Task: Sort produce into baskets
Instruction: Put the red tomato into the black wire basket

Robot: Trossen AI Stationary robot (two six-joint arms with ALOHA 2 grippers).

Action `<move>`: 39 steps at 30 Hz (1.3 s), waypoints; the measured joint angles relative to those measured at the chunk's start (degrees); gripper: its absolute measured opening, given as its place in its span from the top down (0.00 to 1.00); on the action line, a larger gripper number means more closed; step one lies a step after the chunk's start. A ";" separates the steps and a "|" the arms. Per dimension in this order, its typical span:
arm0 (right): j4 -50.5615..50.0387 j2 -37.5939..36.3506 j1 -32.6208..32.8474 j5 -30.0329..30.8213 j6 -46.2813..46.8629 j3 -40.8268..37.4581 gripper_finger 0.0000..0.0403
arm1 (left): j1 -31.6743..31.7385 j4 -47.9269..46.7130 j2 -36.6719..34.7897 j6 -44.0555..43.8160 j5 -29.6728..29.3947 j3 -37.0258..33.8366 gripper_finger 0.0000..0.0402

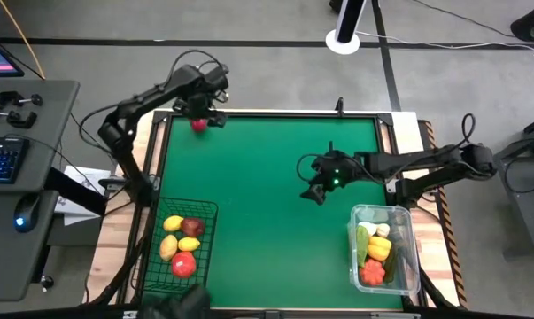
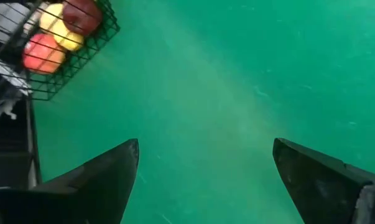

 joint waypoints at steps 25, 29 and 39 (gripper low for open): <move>1.89 -0.07 -2.24 6.20 2.56 -2.35 0.11 | 8.63 0.49 6.99 18.53 -0.01 4.91 0.31; 1.89 -0.07 -2.94 6.18 2.58 -2.35 0.11 | 9.13 0.87 7.01 20.29 -0.17 3.41 0.17; 1.91 -0.05 -4.84 6.09 4.61 -2.33 0.11 | 8.53 1.65 8.41 13.81 -3.80 3.06 0.02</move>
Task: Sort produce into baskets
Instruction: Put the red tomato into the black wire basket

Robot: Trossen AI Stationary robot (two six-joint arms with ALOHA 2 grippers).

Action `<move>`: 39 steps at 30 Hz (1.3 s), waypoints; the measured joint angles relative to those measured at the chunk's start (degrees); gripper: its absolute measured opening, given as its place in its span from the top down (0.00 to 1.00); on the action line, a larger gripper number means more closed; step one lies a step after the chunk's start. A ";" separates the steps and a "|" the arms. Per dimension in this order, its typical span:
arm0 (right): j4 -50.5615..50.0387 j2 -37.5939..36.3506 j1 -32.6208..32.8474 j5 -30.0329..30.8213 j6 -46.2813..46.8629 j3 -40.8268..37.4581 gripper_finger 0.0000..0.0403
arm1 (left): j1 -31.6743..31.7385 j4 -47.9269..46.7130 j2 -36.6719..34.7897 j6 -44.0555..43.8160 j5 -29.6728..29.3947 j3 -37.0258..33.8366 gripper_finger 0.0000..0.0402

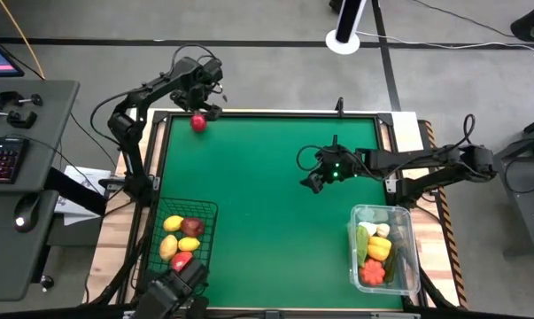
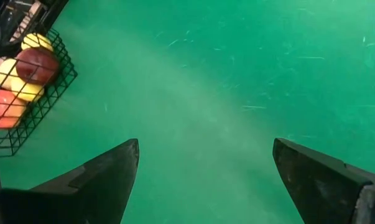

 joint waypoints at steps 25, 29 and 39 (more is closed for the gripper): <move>0.01 0.00 -0.04 0.81 2.93 0.02 0.11 | -3.96 19.45 -4.34 -6.10 -8.22 -16.38 0.01; 0.00 0.00 -0.04 0.99 2.93 0.02 0.11 | -3.96 23.39 -4.31 -7.88 -8.49 -17.90 0.01; 0.00 0.00 -0.04 2.12 3.06 0.02 0.11 | -4.96 25.05 -4.29 -11.01 -16.41 -21.07 0.01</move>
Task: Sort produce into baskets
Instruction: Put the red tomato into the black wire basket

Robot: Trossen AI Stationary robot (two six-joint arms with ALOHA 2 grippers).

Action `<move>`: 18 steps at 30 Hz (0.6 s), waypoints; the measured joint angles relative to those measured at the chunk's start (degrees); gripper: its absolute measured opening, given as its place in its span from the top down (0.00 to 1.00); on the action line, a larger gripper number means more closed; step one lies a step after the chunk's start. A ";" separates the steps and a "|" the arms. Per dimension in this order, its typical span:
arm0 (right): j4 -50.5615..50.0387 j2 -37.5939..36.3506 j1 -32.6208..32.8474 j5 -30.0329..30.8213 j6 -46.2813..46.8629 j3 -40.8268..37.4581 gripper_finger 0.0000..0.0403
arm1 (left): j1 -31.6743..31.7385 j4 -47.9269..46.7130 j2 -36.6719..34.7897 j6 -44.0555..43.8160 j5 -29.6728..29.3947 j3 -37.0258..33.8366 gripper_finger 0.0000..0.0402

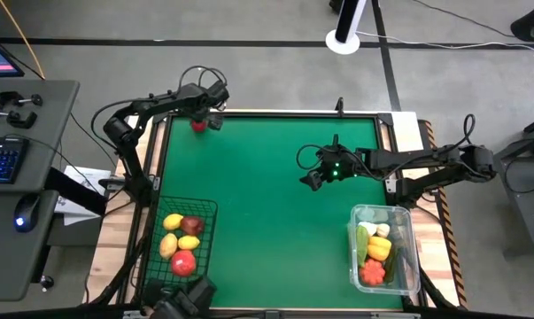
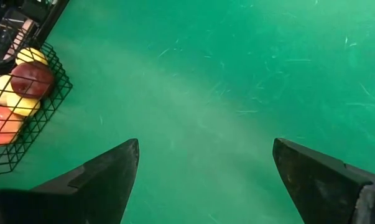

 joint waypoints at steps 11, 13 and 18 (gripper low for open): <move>0.00 0.02 0.00 0.04 2.56 0.00 0.11 | -1.28 -0.09 0.01 -1.09 -0.95 -0.33 0.01; 0.00 0.02 0.00 0.04 2.51 0.00 0.11 | -1.38 0.42 0.01 -1.09 -1.07 -0.33 0.01; 0.00 0.01 0.00 0.04 2.54 0.00 0.11 | -1.36 1.04 0.00 -1.09 -1.25 -0.46 0.01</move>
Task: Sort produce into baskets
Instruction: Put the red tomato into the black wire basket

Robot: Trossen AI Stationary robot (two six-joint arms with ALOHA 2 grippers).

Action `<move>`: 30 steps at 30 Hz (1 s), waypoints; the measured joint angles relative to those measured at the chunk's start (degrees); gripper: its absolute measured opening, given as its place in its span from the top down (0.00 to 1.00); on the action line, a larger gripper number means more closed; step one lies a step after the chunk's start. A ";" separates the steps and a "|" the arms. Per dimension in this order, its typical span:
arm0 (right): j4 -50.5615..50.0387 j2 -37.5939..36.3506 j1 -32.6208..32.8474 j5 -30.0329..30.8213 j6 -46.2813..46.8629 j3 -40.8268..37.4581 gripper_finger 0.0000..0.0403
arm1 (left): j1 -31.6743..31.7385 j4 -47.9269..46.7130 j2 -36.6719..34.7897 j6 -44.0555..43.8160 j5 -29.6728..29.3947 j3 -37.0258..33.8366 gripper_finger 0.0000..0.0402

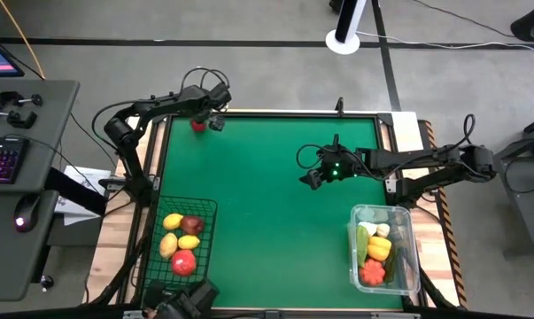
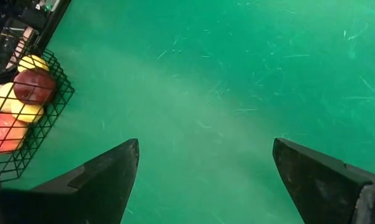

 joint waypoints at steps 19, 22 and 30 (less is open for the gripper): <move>0.00 0.01 0.00 0.02 0.06 0.00 0.11 | -0.79 2.28 -0.14 -9.05 -2.96 -2.10 0.02; 0.00 0.01 0.00 0.02 0.06 0.00 0.11 | -1.21 2.24 -0.14 -10.82 -2.23 -2.10 0.03; -0.02 0.01 0.00 1.89 0.38 0.02 0.11 | -2.21 7.71 -0.31 -17.03 3.19 -6.02 0.03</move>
